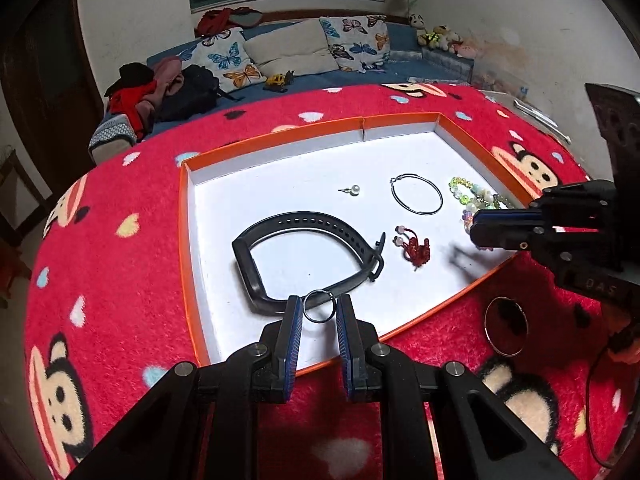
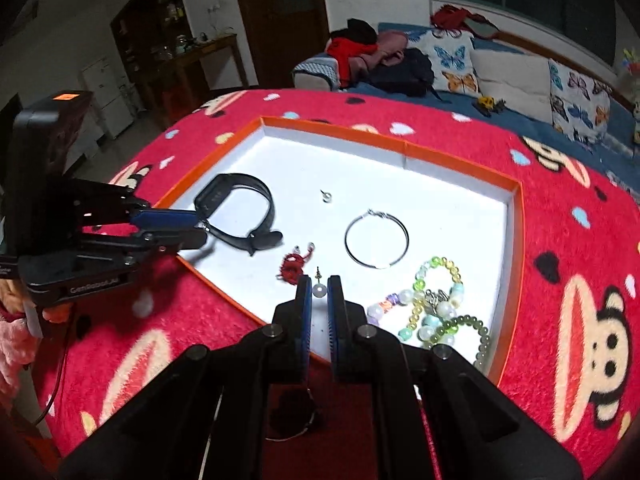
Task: Organize jewelry
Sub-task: 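Carry both earrings over the tray and open both grippers to drop them, then lower the left gripper to the gold butterfly chain and close on it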
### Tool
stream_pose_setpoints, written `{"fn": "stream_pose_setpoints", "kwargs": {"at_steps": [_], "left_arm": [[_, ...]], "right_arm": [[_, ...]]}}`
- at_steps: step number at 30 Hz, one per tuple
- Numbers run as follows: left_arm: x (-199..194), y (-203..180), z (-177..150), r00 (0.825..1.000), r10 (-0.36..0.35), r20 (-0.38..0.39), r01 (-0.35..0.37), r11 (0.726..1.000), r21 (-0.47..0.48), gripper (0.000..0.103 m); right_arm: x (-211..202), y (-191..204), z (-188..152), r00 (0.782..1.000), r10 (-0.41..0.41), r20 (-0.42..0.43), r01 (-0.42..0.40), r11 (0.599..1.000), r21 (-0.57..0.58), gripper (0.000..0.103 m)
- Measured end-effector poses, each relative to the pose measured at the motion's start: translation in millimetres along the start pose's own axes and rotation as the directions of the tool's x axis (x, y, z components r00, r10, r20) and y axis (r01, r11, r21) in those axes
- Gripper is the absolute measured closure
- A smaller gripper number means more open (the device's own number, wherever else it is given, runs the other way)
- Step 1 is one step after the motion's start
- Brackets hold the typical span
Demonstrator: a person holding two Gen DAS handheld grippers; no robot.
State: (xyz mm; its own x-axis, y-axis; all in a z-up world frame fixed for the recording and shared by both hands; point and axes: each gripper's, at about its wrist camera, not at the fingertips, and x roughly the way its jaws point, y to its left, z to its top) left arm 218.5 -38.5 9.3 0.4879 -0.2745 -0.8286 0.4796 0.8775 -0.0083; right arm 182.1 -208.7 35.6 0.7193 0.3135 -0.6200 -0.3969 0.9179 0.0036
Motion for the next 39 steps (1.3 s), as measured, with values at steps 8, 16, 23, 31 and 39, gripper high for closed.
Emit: {"fn": "stream_pose_setpoints", "kwargs": {"at_steps": [8, 16, 23, 31, 39], "left_arm": [[0.2, 0.1, 0.7, 1.0, -0.009, -0.004, 0.008, 1.0, -0.017, 0.083], [-28.0, -7.4, -5.4, 0.999, 0.013, 0.034, -0.012, 1.0, -0.022, 0.055], [-68.9, -40.6, -34.2, 0.999, 0.026, 0.03, -0.027, 0.999, 0.037, 0.055], [-99.5, -90.5, -96.2, 1.0, -0.026, 0.018, 0.024, 0.997, 0.077, 0.061], [-92.1, -118.9, -139.6, 0.997, -0.072, -0.019, 0.073, 0.995, 0.071, 0.076]], "right_arm": [[-1.9, -0.9, -3.7, 1.0, -0.006, -0.008, 0.006, 1.0, -0.003, 0.092], [-26.6, 5.7, -12.1, 1.0, -0.007, 0.005, 0.007, 1.0, -0.007, 0.088], [-54.2, 20.7, -36.1, 1.0, 0.0, 0.009, 0.0, 1.0, -0.018, 0.08], [-66.8, 31.7, -75.7, 1.0, 0.01, -0.007, -0.01, 1.0, -0.003, 0.077], [-68.5, 29.7, -100.1, 1.0, 0.02, -0.017, -0.019, 0.999, 0.043, 0.075]]}}
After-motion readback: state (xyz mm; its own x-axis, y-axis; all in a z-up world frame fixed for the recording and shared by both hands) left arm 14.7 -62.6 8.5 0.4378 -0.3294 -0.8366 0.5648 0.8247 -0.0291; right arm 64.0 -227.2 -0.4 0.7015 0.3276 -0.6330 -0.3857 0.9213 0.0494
